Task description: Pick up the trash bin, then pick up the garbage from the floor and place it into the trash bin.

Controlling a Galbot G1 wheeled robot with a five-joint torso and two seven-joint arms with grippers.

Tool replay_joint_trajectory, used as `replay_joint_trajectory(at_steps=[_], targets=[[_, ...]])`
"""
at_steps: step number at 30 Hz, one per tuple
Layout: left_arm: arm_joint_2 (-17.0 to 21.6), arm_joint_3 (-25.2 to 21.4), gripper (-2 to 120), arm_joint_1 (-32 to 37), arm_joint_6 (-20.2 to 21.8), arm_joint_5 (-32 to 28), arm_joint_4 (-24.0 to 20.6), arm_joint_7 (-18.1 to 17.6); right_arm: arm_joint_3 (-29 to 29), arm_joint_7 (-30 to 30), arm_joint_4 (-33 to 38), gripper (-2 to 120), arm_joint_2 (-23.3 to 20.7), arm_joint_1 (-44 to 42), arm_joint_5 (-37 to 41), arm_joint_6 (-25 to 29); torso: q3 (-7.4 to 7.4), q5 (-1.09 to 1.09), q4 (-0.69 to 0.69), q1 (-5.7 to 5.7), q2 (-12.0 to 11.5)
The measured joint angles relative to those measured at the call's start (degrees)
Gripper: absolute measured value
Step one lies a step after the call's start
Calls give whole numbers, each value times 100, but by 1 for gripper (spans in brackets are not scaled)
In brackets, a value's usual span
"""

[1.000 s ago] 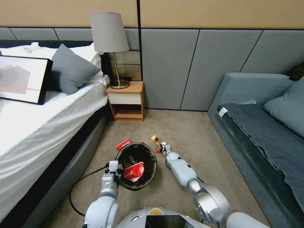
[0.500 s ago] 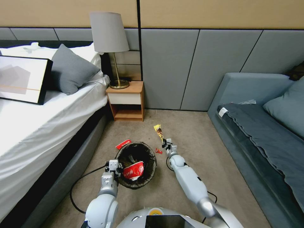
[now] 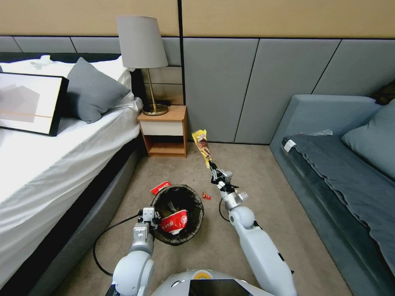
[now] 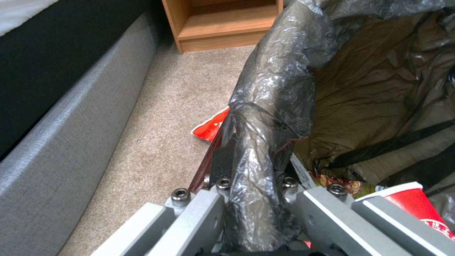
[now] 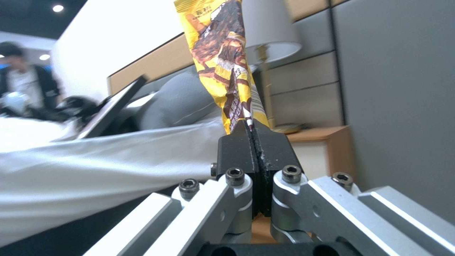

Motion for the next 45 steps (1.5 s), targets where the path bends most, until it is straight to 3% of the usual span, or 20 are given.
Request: replay_joint_trajectory(at_steps=[3, 14, 44, 45], targets=[[0, 13, 0, -23, 0, -6, 7, 8, -375, 282, 128, 0, -146, -242, -178, 17, 0, 0, -1, 0, 0], [0, 27, 0, -71, 8, -13, 9, 16, -900, 385, -114, 0, -254, -772, -736, 309, 0, 0, 0, 0, 0], [-5, 35, 0, -54, 21, -90, -104, 16, -732, 207, -1065, 0, -59, -1210, -1268, 850, 0, 0, -1, 1, 0], [-3, 40, 0, -50, 22, -91, -114, 14, -732, 201, -1086, 5, -61, -1215, -1298, 863, 0, 0, -1, 1, 0]])
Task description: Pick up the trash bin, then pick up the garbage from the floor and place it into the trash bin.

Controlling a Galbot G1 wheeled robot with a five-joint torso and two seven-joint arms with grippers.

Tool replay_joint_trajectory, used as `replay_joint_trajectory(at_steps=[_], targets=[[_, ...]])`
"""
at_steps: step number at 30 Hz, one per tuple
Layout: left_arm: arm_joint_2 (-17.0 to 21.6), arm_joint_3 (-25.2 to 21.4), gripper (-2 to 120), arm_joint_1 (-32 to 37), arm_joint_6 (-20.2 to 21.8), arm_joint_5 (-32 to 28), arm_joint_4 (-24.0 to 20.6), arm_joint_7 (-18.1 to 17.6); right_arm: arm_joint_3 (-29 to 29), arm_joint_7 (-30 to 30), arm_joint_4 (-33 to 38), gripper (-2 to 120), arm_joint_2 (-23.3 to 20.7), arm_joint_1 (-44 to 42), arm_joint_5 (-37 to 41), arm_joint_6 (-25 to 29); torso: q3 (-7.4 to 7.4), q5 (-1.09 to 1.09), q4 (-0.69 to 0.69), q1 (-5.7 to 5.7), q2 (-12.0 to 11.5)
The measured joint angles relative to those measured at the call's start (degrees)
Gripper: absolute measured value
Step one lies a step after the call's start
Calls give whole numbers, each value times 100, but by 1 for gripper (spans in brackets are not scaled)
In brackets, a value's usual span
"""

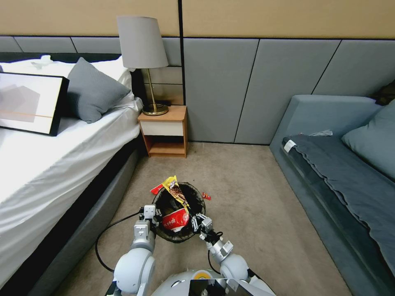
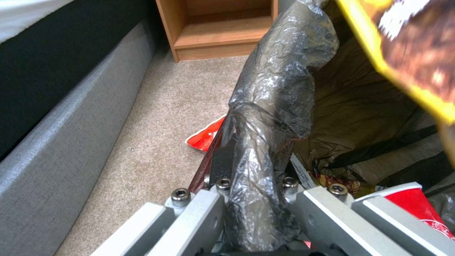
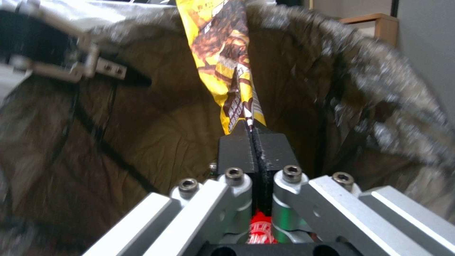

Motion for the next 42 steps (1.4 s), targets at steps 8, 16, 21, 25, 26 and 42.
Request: replay_joint_trajectory(at_steps=[8, 16, 21, 25, 26, 42], targets=[[19, -34, 0, 35, 3, -15, -76, -7, -14, -35, -20, 41, -20, 12, -33, -31, 0, 4, -1, 0, 0], [25, -52, 0, 3, 5, -36, -74, -10, 0, -16, 29, 70, -25, -5, -37, -95, 0, 2, -1, 0, 0], [18, -49, 0, -20, 7, -40, -42, -8, 9, -16, 53, 86, -22, -15, -68, -92, 0, 1, 0, 0, 0], [-3, -50, 0, -16, 7, -38, -20, -6, 9, -16, 76, 99, -25, -20, -97, -65, 0, 0, 0, 0, 0], [-3, -50, 0, -16, 7, -38, -20, -6, 9, -16, 76, 99, -25, -20, -97, -65, 0, 0, 0, 0, 0], [154, -100, 0, -7, 45, -183, 102, -14, 485, 1165, 1790, 100, 197, 326, -1407, -384, 1, 0, 1, 0, 0]])
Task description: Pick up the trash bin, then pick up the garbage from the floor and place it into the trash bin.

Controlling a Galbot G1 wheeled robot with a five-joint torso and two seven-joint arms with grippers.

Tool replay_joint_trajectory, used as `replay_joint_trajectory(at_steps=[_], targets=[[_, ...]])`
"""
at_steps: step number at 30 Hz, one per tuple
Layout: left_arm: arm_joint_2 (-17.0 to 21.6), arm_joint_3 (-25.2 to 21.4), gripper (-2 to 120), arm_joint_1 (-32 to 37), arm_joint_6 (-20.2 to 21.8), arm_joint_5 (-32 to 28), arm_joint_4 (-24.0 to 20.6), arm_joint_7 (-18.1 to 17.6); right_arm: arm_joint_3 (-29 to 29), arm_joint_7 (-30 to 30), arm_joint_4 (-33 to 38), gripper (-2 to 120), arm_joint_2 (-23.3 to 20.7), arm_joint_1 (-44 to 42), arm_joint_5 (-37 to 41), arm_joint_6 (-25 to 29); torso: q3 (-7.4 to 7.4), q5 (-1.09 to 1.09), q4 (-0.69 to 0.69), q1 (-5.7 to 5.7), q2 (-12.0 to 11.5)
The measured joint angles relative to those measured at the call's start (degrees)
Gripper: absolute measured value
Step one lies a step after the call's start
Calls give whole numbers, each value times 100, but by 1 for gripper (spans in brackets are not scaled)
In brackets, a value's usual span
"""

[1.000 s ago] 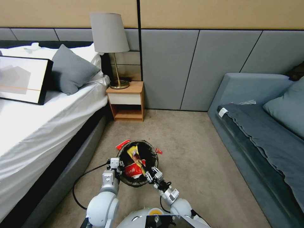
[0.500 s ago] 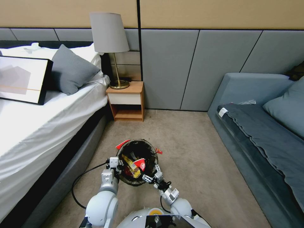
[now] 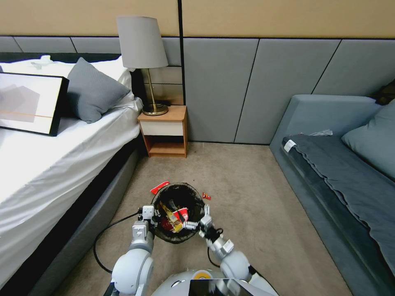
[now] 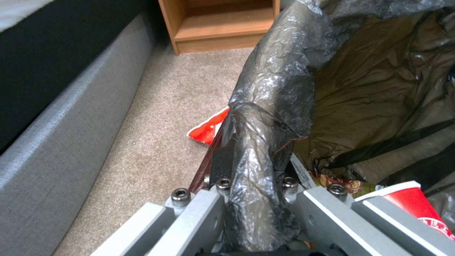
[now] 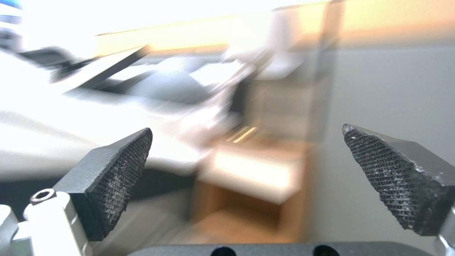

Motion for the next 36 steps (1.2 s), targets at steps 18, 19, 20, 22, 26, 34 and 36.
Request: replay_joint_trajectory(at_steps=[18, 19, 20, 22, 26, 34, 36], targets=[[32, -53, 0, -93, -161, -37, 50, -33, 1239, 1223, 476, 100, 1350, -1861, -1038, 617, 0, -4, -1, 0, 0], [31, -49, 0, -93, -161, -38, 51, -33, 1255, 1236, 469, 100, 1365, -1884, -1038, 639, -1, -6, 1, 0, 0], [35, -41, 0, -88, -161, -46, 57, -33, 1286, 1255, 462, 100, 1393, -1945, -1043, 697, 0, -12, 1, 0, 0], [41, -39, 0, -81, -161, -47, 62, -34, 1309, 1265, 448, 100, 1396, -1975, -1046, 737, 0, -12, 2, 0, 0], [37, -36, 0, -70, -161, -47, 56, -35, 1337, 1373, 364, 100, 1390, -1988, -1072, 775, -1, -16, 1, 0, 0], [18, -52, 0, -54, -161, -43, 9, -35, 1338, 1375, 241, 100, 1362, -1888, -1085, 741, -1, -14, -2, 0, 0], [11, -55, 0, -51, -161, -42, 8, -34, 1338, 1350, 222, 100, 1338, -1835, -1082, 698, -1, -4, -2, 0, 0]])
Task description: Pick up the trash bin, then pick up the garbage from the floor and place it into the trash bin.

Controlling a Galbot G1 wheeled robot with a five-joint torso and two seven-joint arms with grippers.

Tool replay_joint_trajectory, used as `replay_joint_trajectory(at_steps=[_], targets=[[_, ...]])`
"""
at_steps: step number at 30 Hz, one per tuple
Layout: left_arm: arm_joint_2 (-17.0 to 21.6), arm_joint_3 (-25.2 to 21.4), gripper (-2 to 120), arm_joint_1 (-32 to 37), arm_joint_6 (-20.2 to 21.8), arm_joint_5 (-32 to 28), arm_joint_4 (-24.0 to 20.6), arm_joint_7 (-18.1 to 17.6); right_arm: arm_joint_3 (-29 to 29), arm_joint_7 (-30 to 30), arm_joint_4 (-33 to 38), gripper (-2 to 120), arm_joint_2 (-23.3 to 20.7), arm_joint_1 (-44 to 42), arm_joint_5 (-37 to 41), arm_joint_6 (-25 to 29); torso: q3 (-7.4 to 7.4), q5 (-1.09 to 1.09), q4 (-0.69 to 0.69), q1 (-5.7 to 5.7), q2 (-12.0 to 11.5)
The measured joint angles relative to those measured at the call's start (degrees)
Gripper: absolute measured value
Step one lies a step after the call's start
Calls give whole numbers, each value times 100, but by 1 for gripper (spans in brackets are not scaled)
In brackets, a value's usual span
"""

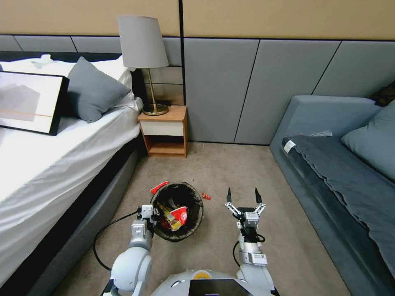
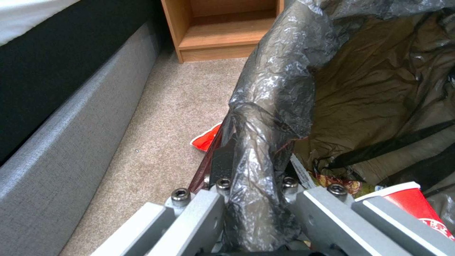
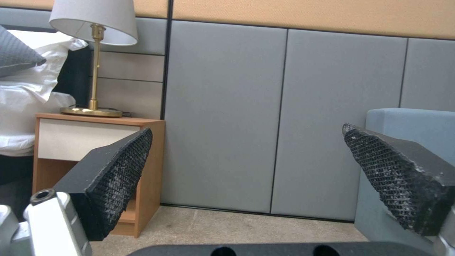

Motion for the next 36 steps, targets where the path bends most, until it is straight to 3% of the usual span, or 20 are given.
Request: replay_joint_trajectory(at_steps=[7, 8, 9, 11, 15, 24, 31, 36], targets=[[9, -7, 0, -1, 2, 0, -9, 0, 0, -156, -45, 100, -90, 161, 72, -90, 0, 21, 0, 0, 0], [47, -18, 0, -6, 3, -4, -10, 3, 53, -325, -75, 100, -187, 296, 196, -165, 0, 40, 0, 0, 0], [80, -24, 0, -11, 3, -5, -9, 5, 149, -418, -73, 100, -277, 429, 282, -208, 0, 25, 2, 0, 0], [80, -24, 0, -11, 3, -5, -9, 5, 149, -418, -73, 100, -277, 429, 282, -208, 0, 25, 2, 0, 0], [197, -84, 0, -109, 18, -105, -2, -5, 377, -710, -92, 100, -715, 1069, 839, -564, 0, 9, 2, 0, 0], [418, -130, 0, -128, 63, -181, -55, -20, 314, -1030, -551, 100, -1229, 1855, 1592, -890, 1, 6, 1, 1, 0], [500, -195, 0, -145, 97, -201, -71, -25, -175, -1160, -1256, 100, -1728, 2865, 2223, -1577, 1, 4, 2, 0, 0], [489, -196, 0, -161, 99, -203, -51, -26, -419, -1277, -1762, 100, -1932, 3461, 2428, -1770, 1, 4, 3, 1, 0]])
